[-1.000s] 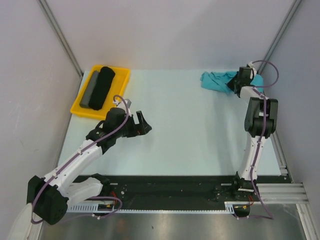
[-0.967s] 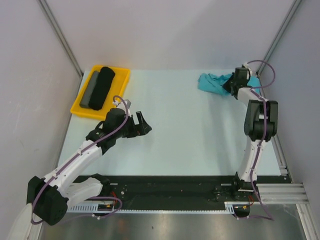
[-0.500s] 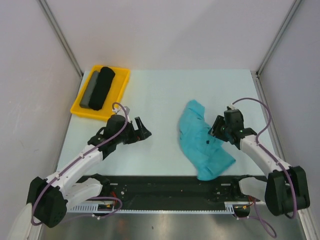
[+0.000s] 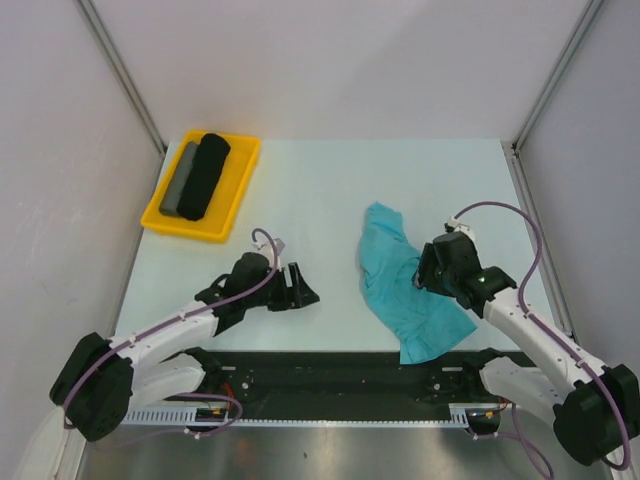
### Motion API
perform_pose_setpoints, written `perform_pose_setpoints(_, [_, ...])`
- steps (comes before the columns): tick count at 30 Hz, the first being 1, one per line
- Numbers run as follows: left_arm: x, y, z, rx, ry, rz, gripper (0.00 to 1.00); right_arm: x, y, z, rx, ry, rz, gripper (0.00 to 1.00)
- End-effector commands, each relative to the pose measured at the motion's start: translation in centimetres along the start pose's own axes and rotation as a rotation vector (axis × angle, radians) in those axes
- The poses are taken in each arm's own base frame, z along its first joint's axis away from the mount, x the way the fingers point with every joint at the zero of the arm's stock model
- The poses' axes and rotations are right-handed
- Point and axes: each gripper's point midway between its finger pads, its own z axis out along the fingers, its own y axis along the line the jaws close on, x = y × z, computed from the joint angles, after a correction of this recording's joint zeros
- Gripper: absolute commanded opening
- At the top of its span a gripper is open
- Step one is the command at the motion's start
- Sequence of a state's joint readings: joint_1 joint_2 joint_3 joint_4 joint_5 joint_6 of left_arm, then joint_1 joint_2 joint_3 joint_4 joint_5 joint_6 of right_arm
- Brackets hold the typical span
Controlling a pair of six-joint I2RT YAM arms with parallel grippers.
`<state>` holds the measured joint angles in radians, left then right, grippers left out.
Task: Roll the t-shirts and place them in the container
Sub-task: Move the T-shirt to the center of the board.
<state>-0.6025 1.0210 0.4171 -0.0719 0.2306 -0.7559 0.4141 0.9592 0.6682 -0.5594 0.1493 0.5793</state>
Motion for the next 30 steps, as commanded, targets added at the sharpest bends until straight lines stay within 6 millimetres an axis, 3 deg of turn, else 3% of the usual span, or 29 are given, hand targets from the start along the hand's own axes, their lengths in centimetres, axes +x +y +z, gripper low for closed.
perform_pose_setpoints(1, [-0.3,-3.8,1.2,0.112,-0.011,0.014,0.76,2.9,0.4,-0.2,0.042,0.052,0.041,0.55])
perform_pose_setpoints(6, [0.1,-4.3,2.2,0.125,0.015,-0.001,0.74,5.3,0.3,-2.5,0.072,0.028,0.081,0.54])
perform_pose_setpoints(10, [0.0,-4.7,2.4,0.129,0.023,0.005,0.74,8.6,-0.4,-3.1,0.085,0.076,0.14,0.49])
perform_pose_setpoints(15, [-0.6,-5.1,2.1,0.135,0.007,0.008,0.74,10.7,-0.6,-3.0,0.101,0.073,0.184,0.49])
perform_pose_setpoints(20, [-0.9,-5.4,1.7,0.137,-0.004,0.015,0.74,10.2,-1.4,-1.8,0.132,0.004,0.197,0.51])
perform_pose_setpoints(26, [-1.0,-5.5,1.5,0.136,-0.006,0.021,0.74,8.0,-0.1,-0.2,0.088,-0.054,0.221,0.47])
perform_pose_setpoints(30, [-1.0,-5.5,1.5,0.135,-0.005,0.026,0.74,8.1,-0.2,0.8,0.107,-0.028,0.207,0.43])
